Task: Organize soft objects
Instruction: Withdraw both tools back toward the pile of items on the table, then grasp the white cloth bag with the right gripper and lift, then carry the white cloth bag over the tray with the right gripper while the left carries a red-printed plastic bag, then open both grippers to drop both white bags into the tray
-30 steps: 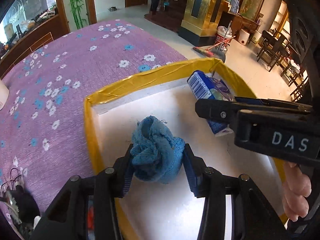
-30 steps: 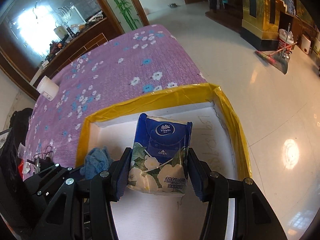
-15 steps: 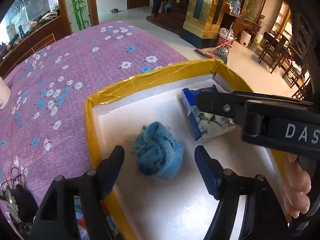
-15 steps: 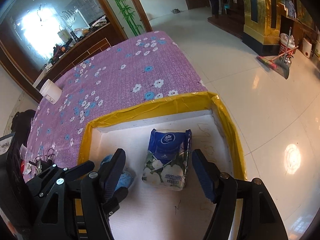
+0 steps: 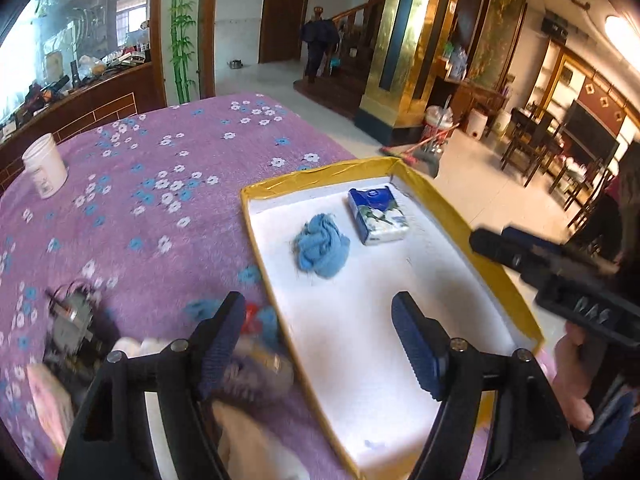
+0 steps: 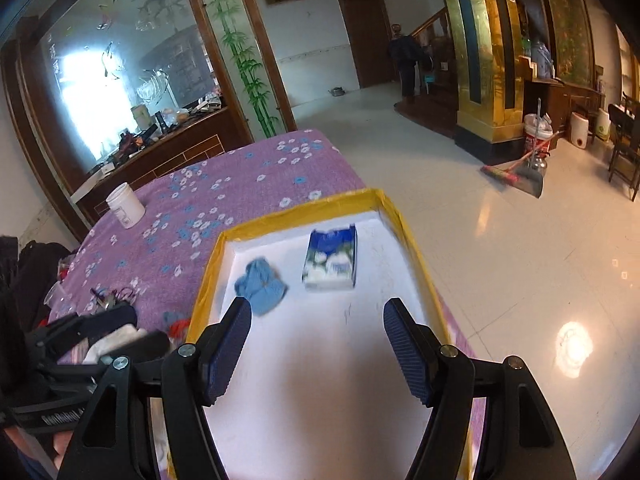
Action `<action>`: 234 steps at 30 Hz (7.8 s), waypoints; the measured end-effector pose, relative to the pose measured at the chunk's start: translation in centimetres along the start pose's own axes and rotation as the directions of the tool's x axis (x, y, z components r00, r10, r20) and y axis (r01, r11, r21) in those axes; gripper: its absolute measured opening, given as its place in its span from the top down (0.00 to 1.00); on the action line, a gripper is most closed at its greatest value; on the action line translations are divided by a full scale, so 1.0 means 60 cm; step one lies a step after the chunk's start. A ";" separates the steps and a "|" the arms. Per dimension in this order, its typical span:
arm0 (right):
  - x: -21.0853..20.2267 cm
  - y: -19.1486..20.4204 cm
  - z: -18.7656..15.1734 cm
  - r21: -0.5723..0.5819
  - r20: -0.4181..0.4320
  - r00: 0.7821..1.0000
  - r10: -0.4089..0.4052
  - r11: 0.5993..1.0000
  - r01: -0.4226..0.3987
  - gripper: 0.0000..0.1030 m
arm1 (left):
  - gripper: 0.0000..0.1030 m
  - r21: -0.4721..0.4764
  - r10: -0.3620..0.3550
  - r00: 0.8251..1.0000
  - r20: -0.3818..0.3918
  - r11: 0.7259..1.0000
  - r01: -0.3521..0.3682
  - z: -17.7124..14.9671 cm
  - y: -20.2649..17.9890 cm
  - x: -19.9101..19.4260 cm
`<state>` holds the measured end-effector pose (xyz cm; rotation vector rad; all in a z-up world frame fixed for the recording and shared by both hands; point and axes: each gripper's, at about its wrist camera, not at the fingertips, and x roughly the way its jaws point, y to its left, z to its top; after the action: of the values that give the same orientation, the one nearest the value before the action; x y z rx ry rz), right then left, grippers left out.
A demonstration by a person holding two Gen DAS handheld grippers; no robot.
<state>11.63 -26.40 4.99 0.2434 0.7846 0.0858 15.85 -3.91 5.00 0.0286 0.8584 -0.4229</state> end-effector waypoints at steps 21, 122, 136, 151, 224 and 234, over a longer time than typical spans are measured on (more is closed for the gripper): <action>-0.048 0.188 -0.151 -0.320 -0.040 0.987 0.156 0.934 -0.160 0.29 | 0.26 -0.086 0.076 0.990 0.117 0.994 -0.067 -0.175 0.101 -0.169; 0.078 0.315 -0.216 -0.466 -0.299 0.948 0.107 0.851 -0.243 0.83 | 0.22 -0.055 0.178 0.983 -0.044 0.982 -0.180 -0.344 0.175 -0.184; 0.022 0.299 -0.233 -0.421 -0.307 0.909 0.282 0.816 -0.395 0.83 | 0.21 0.005 0.201 0.973 -0.111 0.979 -0.202 -0.305 0.164 -0.099; 0.012 0.282 -0.220 -0.393 -0.278 0.912 0.303 0.830 -0.396 0.83 | 0.58 -0.073 0.165 0.985 -0.048 0.983 -0.169 -0.304 0.163 -0.129; 0.013 -0.006 -0.033 -0.028 -0.001 0.996 0.089 0.996 -0.089 0.40 | 0.44 0.047 -0.060 0.998 0.004 0.997 0.060 -0.058 -0.058 0.095; -0.020 0.013 -0.045 -0.108 0.099 0.990 0.099 0.990 -0.089 0.17 | 0.36 0.065 0.045 0.983 0.176 0.996 -0.057 -0.060 -0.069 0.049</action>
<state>8.88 -25.33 4.20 0.1853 0.6627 0.2010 13.39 -8.02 1.06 0.0769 0.6690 -0.4010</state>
